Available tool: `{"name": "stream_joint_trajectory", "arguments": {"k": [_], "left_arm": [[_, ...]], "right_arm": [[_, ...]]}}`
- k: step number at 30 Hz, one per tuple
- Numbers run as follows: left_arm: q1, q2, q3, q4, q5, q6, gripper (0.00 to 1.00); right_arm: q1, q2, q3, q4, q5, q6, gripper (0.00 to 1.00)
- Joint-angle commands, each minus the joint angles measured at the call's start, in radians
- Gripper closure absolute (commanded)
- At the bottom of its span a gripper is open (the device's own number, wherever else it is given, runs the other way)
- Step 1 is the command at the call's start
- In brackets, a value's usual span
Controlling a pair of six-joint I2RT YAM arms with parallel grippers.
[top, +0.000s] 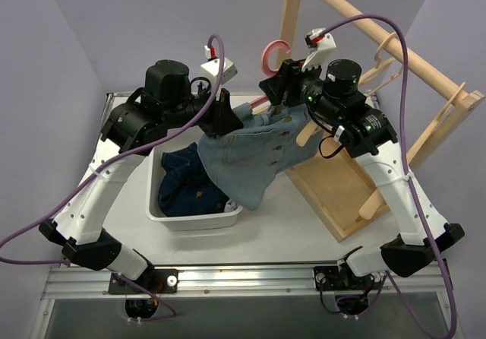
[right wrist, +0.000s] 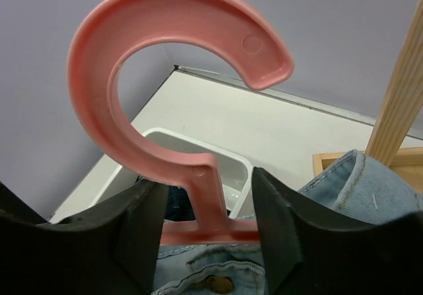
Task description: Remove the skirt from the hanger
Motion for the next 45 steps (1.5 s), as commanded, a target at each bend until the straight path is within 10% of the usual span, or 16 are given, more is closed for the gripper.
{"name": "stream_joint_trajectory", "arguments": {"k": [1, 7, 12, 13, 36, 45], "left_arm": [[0.007, -0.029, 0.059, 0.146, 0.094, -0.032, 0.98], [0.011, -0.033, 0.046, 0.160, 0.130, -0.040, 0.96], [0.011, -0.087, -0.039, 0.238, 0.147, -0.045, 0.37], [0.011, -0.091, -0.049, 0.250, 0.151, -0.051, 0.01], [-0.006, -0.039, -0.024, 0.152, -0.034, 0.011, 0.00], [-0.006, -0.024, -0.012, 0.158, -0.042, -0.003, 0.49]], "right_arm": [[0.005, -0.012, -0.039, 0.080, -0.018, 0.000, 0.54], [0.007, -0.011, -0.053, 0.081, -0.002, 0.006, 1.00], [0.008, -0.048, -0.079, 0.085, 0.028, 0.020, 1.00], [0.008, -0.052, -0.081, 0.086, 0.026, 0.025, 1.00], [0.011, -0.097, -0.110, 0.088, 0.018, 0.040, 1.00], [0.013, -0.098, -0.117, 0.078, 0.023, 0.034, 1.00]]}}
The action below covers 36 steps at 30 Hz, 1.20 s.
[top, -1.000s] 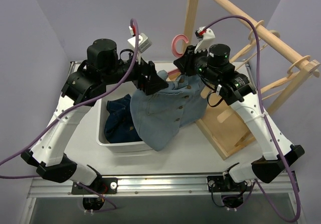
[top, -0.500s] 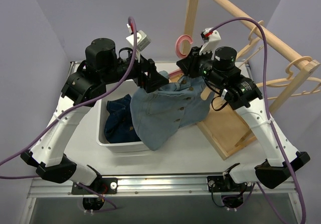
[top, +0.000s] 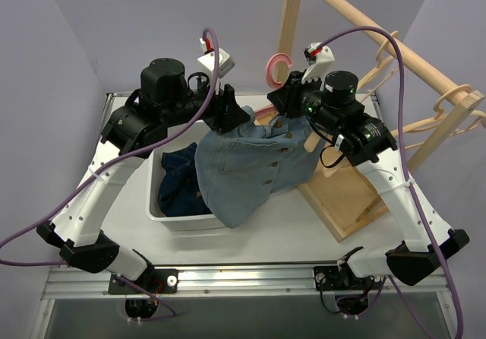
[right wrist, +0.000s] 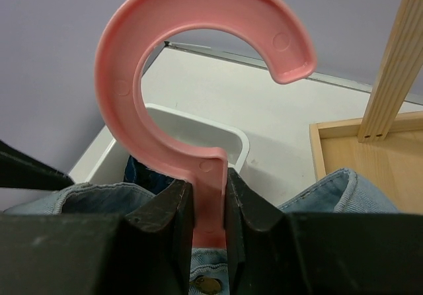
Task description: Remove the skirt from the hanger
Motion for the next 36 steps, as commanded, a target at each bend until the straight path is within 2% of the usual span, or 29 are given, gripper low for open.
{"name": "stream_joint_trajectory", "arguments": {"k": [1, 4, 7, 8, 13, 18, 22, 27, 36], "left_arm": [[-0.004, -0.008, 0.019, 0.023, -0.015, -0.004, 0.53], [-0.004, -0.021, 0.008, 0.039, -0.016, -0.011, 0.58], [-0.004, -0.021, 0.006, 0.048, -0.013, -0.016, 0.73], [-0.004, -0.025, 0.000, 0.053, -0.016, -0.019, 0.97], [-0.004, -0.056, -0.024, 0.087, -0.045, -0.025, 0.98], [0.005, -0.094, -0.041, 0.074, -0.090, -0.019, 0.98], [0.016, -0.155, -0.067, 0.074, -0.104, -0.019, 0.98], [0.031, -0.217, -0.118, 0.056, -0.151, -0.002, 0.98], [0.145, -0.306, -0.155, 0.033, -0.187, -0.005, 0.98]], "right_arm": [[0.006, -0.033, 0.006, 0.081, 0.006, 0.014, 1.00], [0.006, -0.031, -0.005, 0.071, 0.020, 0.010, 1.00], [0.006, -0.037, -0.028, 0.076, 0.029, 0.011, 1.00], [0.006, -0.042, -0.033, 0.073, 0.040, 0.011, 1.00], [0.005, -0.039, -0.039, 0.027, 0.163, 0.023, 1.00], [0.005, -0.040, -0.052, -0.028, 0.458, 0.073, 1.00], [0.002, -0.034, -0.066, -0.068, 0.623, 0.108, 1.00], [-0.023, -0.048, -0.080, -0.054, 0.637, 0.131, 1.00], [-0.095, -0.086, -0.148, -0.047, 0.617, 0.154, 1.00]]}}
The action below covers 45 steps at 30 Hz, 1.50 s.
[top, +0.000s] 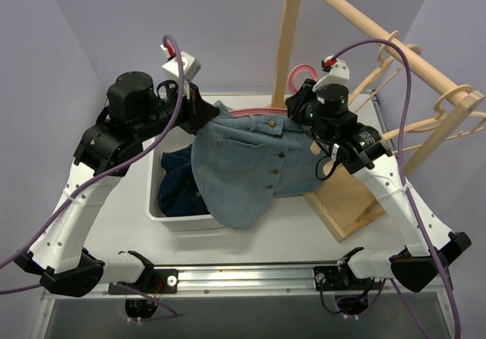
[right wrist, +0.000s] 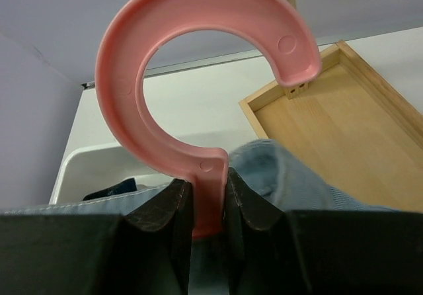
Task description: Remove the skirt from the hanger
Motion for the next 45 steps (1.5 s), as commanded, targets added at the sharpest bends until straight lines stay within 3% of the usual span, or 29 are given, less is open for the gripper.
{"name": "stream_joint_trajectory", "arguments": {"k": [1, 7, 12, 17, 25, 26, 32, 38, 45], "left_arm": [[0.061, -0.134, 0.010, -0.012, -0.083, 0.011, 0.98], [0.077, -0.206, -0.059, 0.014, -0.136, -0.003, 0.98], [0.080, -0.198, -0.089, 0.012, -0.077, -0.020, 0.98], [0.078, -0.174, -0.172, 0.087, 0.070, -0.067, 0.98], [0.080, -0.174, -0.249, 0.186, 0.121, -0.119, 0.98], [0.080, -0.170, -0.253, 0.201, 0.144, -0.124, 0.98], [0.080, -0.121, -0.272, 0.313, 0.238, -0.195, 0.98], [0.081, -0.043, -0.214, 0.397, 0.301, -0.265, 0.98], [0.161, 0.037, 0.082, 0.261, 0.243, -0.206, 0.98]], "right_arm": [[-0.119, -0.049, -0.033, -0.009, 0.215, -0.030, 1.00], [-0.170, -0.055, -0.059, -0.006, 0.198, -0.006, 1.00], [-0.179, -0.056, -0.053, 0.021, 0.130, 0.025, 1.00], [-0.185, -0.046, 0.032, 0.075, -0.090, 0.124, 1.00], [-0.205, -0.046, 0.181, 0.123, -0.209, 0.275, 1.00], [-0.210, -0.042, 0.189, 0.136, -0.282, 0.293, 1.00], [-0.213, -0.009, 0.168, 0.328, -0.508, 0.469, 1.00], [-0.211, 0.004, 0.166, 0.472, -0.653, 0.554, 1.00], [-0.214, -0.061, 0.312, 0.217, -0.553, 0.360, 1.00]]}}
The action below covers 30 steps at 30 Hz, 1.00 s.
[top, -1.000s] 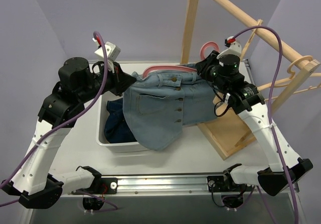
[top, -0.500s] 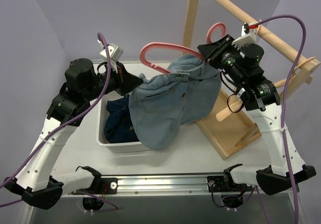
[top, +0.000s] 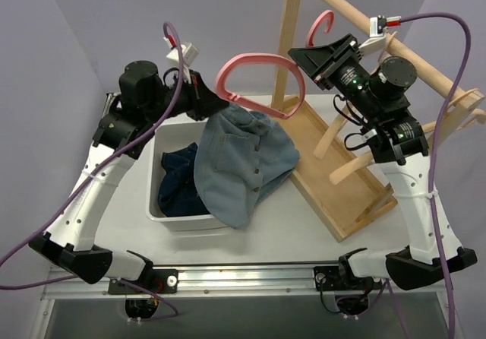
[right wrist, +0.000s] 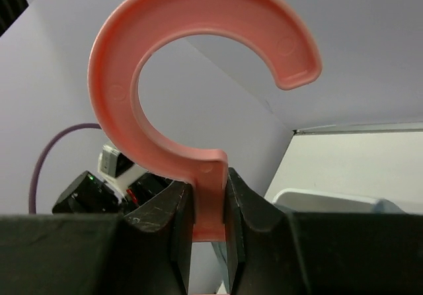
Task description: Remove the skirt from the hanger
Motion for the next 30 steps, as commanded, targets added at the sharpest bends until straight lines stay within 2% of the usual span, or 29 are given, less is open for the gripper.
{"name": "stream_joint_trajectory", "arguments": {"k": [1, 6, 10, 15, 26, 30], "left_arm": [[0.064, -0.032, 0.236, 0.016, -0.016, 0.032, 0.98], [0.130, -0.012, 0.524, -0.095, -0.082, 0.098, 0.98], [0.147, 0.008, 0.641, -0.153, -0.090, 0.116, 0.98], [0.150, -0.027, 0.663, -0.146, -0.105, 0.122, 0.98], [0.163, 0.001, 0.759, -0.222, -0.144, 0.152, 0.98], [0.169, 0.036, 0.900, -0.282, -0.228, 0.220, 0.98]], "right_arm": [[-0.012, -0.078, 0.097, -0.066, 0.043, -0.110, 1.00], [-0.012, -0.139, 0.091, -0.174, 0.128, -0.192, 1.00], [-0.010, -0.159, 0.086, -0.218, 0.159, -0.241, 1.00], [-0.012, -0.169, 0.073, -0.244, 0.171, -0.283, 1.00], [-0.010, -0.185, 0.022, -0.257, 0.186, -0.316, 1.00], [-0.012, -0.182, 0.021, -0.261, 0.185, -0.319, 1.00]]}}
